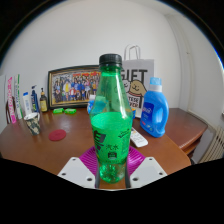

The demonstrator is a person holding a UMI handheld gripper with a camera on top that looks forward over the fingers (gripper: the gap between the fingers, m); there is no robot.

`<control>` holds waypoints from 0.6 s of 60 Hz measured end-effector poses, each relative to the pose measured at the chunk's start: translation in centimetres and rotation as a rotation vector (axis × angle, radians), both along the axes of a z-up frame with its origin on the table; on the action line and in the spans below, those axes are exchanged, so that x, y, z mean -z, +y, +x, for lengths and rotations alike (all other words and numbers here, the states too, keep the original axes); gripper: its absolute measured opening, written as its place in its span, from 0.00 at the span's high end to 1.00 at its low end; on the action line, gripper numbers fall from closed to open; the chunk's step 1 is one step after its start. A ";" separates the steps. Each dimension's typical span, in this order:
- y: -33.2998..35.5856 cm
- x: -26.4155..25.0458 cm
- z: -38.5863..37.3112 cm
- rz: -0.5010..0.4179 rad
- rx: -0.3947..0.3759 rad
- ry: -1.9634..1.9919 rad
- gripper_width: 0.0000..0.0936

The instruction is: Pour water

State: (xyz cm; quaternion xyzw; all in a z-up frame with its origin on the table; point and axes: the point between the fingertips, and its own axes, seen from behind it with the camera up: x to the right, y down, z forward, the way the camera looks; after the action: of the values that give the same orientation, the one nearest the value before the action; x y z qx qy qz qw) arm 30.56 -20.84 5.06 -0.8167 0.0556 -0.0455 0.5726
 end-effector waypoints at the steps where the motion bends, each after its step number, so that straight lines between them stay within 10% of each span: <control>1: 0.0 0.0 0.0 -0.001 0.003 -0.002 0.64; 36: 7.6 -14.2 -5.2 -0.051 0.069 -0.640 0.64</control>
State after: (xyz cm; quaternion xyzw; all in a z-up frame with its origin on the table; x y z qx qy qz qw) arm 25.36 -13.25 19.29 -0.7728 -0.1009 -0.3206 0.5384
